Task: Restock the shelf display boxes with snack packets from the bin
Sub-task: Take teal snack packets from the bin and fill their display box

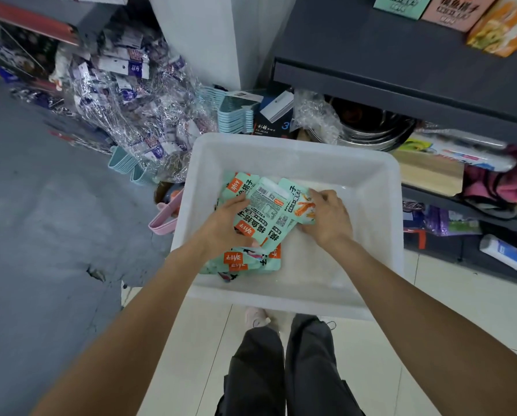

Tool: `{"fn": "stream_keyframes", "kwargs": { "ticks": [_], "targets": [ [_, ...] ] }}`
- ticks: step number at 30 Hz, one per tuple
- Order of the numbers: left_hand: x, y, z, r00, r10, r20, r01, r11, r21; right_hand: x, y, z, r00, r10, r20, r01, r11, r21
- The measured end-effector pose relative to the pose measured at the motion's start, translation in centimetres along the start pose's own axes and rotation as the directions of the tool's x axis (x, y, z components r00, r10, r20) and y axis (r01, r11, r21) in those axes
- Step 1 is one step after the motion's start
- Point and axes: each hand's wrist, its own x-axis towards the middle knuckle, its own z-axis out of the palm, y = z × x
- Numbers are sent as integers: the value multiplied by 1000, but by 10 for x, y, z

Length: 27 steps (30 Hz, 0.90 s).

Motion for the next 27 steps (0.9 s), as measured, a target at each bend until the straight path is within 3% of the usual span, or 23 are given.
{"fn": "stream_keyframes", "kwargs": {
  "ticks": [4, 9, 13, 17, 23, 27],
  "targets": [
    [-3, -3, 2, 1000, 1, 2, -1, 999, 33, -6, -2, -4, 998, 60, 37, -60, 998, -14],
    [-7, 0, 10, 987, -40, -155, 33, 998, -47, -14, -6, -10, 981, 159, 107, -164, 986, 39],
    [-10, -1, 14, 987, -13, -160, 9, 1000, -24, -24, -6, -8, 980, 160, 121, -180, 969, 169],
    [-12, -5, 15, 982, 14, -188, -18, 1000, -21, -32, -7, -14, 982, 184, 41, -186, 909, 372],
    [-16, 1, 10, 950, -22, -313, -37, 982, -183, -40, -8, -32, 959, 268, -95, -170, 809, 562],
    [-22, 20, -8, 908, 99, -406, -144, 986, -81, -43, -19, -54, 964, 244, -103, -100, 696, 711]
  ]
}}
